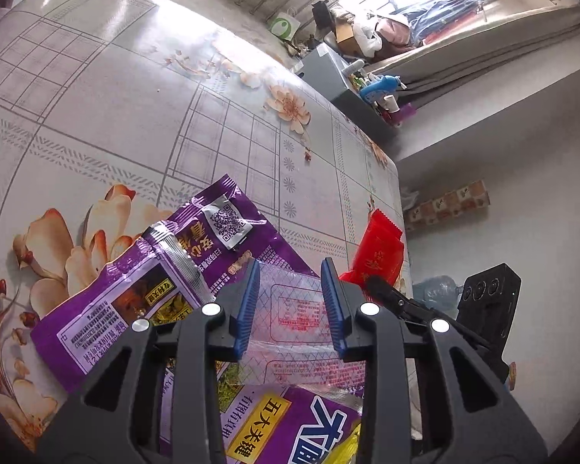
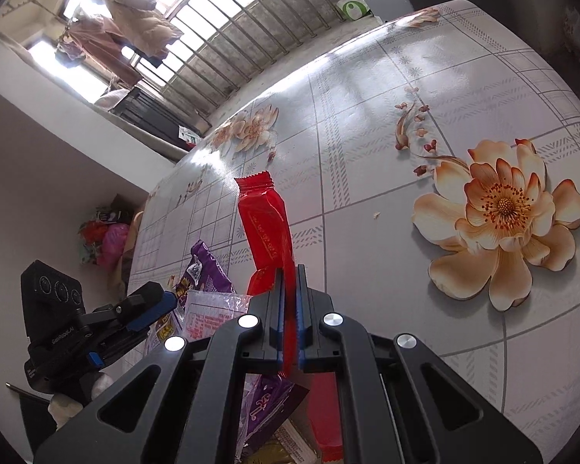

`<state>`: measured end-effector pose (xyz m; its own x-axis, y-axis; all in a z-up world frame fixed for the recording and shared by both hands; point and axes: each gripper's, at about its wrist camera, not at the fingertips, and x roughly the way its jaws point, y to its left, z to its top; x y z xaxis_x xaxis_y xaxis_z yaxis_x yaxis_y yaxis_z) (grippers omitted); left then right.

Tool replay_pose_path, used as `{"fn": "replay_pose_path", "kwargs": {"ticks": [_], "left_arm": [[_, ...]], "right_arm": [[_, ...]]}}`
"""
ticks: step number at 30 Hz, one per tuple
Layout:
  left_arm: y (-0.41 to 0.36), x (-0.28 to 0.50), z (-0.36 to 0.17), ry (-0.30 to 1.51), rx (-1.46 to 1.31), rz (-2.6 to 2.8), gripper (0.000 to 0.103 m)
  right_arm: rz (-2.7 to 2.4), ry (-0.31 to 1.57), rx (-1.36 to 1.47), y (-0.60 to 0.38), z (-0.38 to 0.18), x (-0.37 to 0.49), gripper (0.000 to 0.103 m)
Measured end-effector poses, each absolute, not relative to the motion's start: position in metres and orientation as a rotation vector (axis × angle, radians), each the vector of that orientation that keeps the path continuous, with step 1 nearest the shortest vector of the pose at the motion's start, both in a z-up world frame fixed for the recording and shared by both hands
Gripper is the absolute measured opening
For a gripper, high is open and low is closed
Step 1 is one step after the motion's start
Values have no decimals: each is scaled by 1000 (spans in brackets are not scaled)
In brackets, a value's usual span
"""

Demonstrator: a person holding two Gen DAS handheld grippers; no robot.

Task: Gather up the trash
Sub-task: 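Grasp the clear plastic bag with the left tool while the right tool grasps the red wrapper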

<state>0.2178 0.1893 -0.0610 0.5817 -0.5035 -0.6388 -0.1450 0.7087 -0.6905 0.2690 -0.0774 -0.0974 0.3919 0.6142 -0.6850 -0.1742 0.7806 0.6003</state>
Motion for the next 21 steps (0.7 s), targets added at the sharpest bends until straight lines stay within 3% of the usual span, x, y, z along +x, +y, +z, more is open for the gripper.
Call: {"fn": "replay_pose_path", "kwargs": {"ticks": [7, 21], "left_arm": [[195, 203, -61, 974, -782, -234, 42], [172, 205, -90, 1044, -863, -382, 43]], "right_arm": [[518, 1046, 512, -92, -97, 258, 5], [468, 994, 457, -101, -99, 249, 5]]}}
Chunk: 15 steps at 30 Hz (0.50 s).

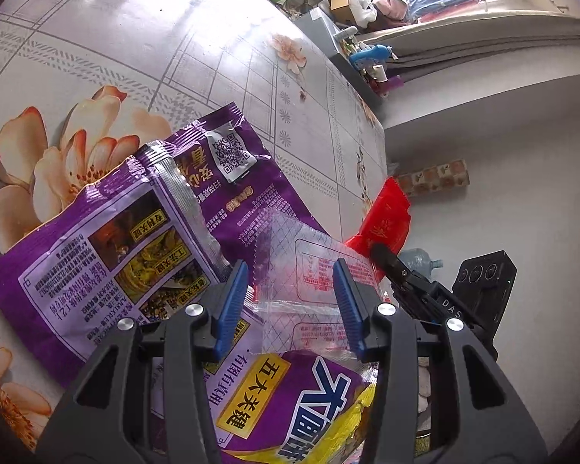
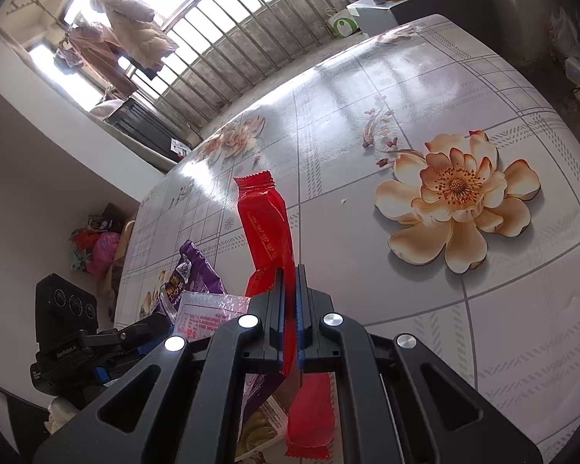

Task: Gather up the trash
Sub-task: 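Grasp the clear plastic bag with the left tool while the right tool grasps the red wrapper, then carry the clear bag left and red wrapper right, releasing both into the basket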

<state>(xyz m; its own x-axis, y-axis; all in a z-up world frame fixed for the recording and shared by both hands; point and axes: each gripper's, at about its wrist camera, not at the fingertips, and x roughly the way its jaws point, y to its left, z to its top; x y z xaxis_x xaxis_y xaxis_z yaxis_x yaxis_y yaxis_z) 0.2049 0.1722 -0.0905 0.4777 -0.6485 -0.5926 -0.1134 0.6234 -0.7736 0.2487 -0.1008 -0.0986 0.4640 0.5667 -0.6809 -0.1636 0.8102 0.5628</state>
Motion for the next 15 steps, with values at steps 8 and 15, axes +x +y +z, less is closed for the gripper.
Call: {"fn": "replay_pose_path", "kwargs": {"ticks": [8, 15], "left_arm": [[155, 206, -80, 988, -857, -490, 26], [142, 207, -63, 939, -788, -505, 10]], "right_arm": [[455, 995, 475, -104, -105, 246, 5], [438, 965, 530, -122, -103, 245, 5]]}}
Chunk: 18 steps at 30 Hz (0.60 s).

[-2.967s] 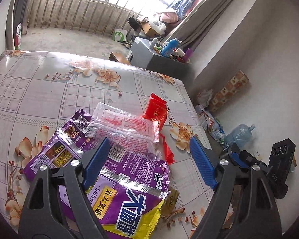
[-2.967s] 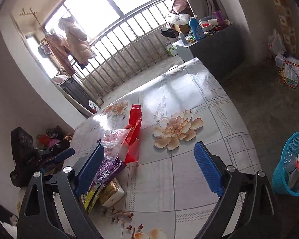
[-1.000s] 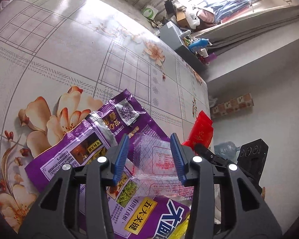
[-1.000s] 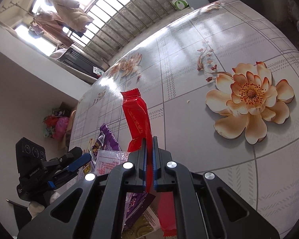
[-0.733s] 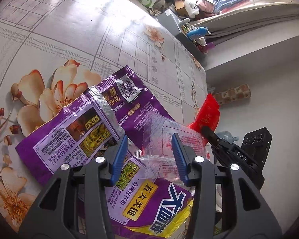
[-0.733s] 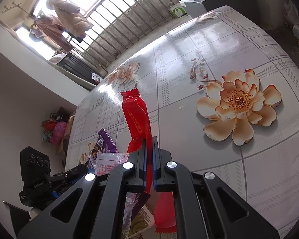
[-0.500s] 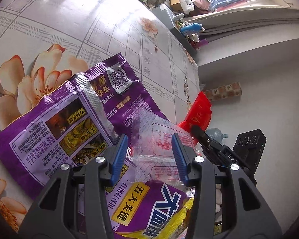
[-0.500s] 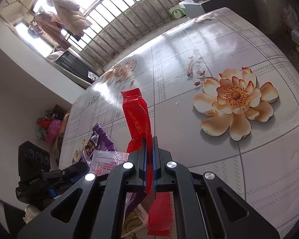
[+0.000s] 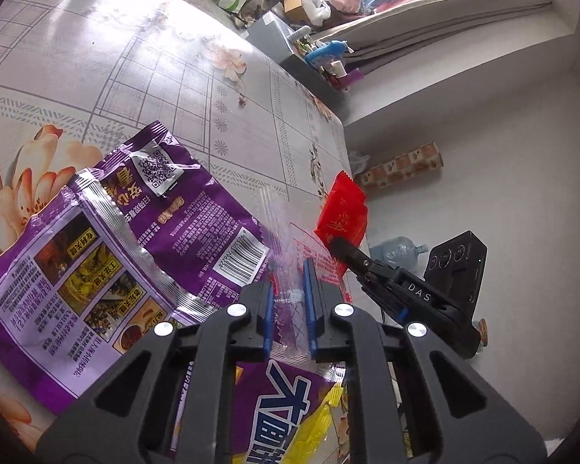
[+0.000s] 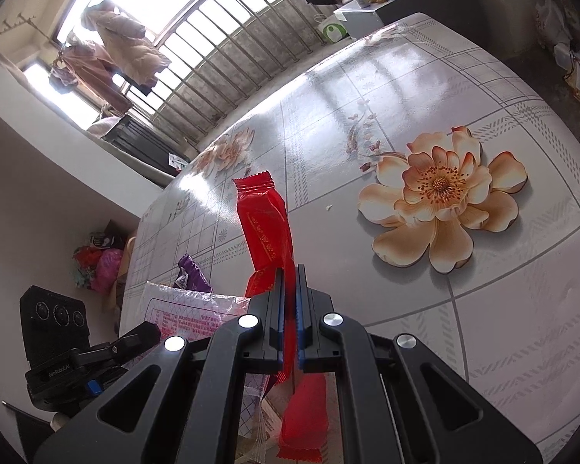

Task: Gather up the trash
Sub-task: 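Carry the clear bag left and red wrapper right, releasing both into the basket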

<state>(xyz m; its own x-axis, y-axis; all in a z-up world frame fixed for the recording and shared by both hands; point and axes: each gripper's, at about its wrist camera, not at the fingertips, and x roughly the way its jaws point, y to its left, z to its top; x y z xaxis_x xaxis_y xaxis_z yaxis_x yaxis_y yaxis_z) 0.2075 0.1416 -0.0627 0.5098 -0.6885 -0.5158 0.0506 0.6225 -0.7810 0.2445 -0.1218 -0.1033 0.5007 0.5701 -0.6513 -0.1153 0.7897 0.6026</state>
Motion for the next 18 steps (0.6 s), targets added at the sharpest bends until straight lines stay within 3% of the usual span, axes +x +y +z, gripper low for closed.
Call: {"fn": "replay_pose_path", "kwargs": {"ticks": [18], "left_arm": [[109, 192, 32, 715, -660, -629, 7]], "right_arm": [[285, 718, 720, -242, -51, 189, 5]]}}
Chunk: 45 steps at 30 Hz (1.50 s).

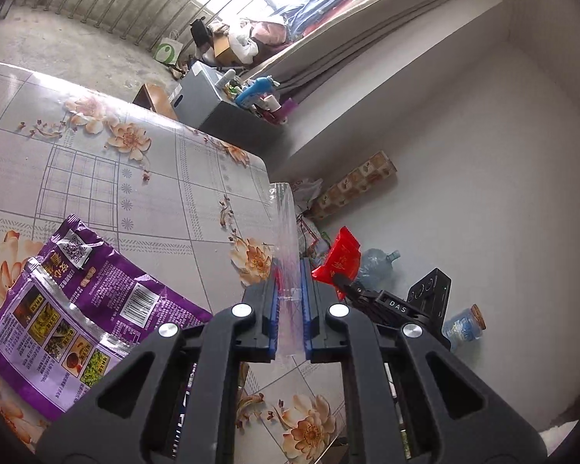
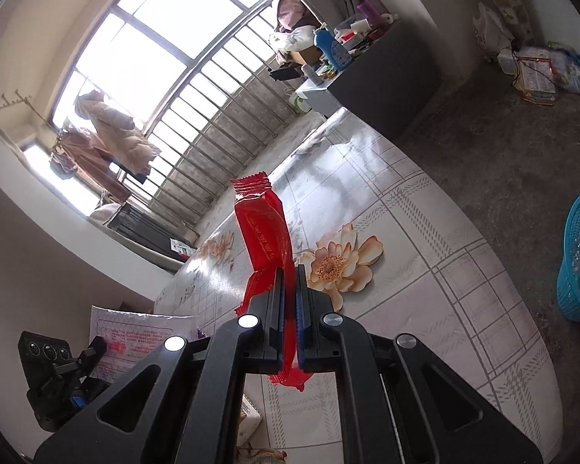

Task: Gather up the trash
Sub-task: 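Carry the clear bag left and red wrapper right, releasing both into the basket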

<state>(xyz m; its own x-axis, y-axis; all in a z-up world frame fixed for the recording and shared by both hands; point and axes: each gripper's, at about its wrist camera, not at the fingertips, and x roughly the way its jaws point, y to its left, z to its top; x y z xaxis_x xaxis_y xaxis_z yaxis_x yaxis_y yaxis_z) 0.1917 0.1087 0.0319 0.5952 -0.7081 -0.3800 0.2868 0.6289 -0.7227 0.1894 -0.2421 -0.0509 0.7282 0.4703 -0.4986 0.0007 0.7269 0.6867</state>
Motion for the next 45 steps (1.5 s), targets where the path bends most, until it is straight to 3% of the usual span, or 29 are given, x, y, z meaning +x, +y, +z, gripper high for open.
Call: {"fn": "replay_pose_path", "kwargs": {"ticks": [15, 29, 36, 45], "left_arm": [[-25, 184, 61, 758, -422, -823, 7], [-158, 191, 47, 882, -241, -953, 7], [-237, 203, 24, 987, -109, -986, 8], [-343, 222, -36, 1144, 81, -1013, 8]], "right_arm": [[45, 572, 898, -361, -64, 94, 5], [-248, 482, 956, -458, -94, 24, 5], [-368, 543, 980, -492, -136, 16, 5], [-439, 723, 1249, -521, -251, 23, 5]]}}
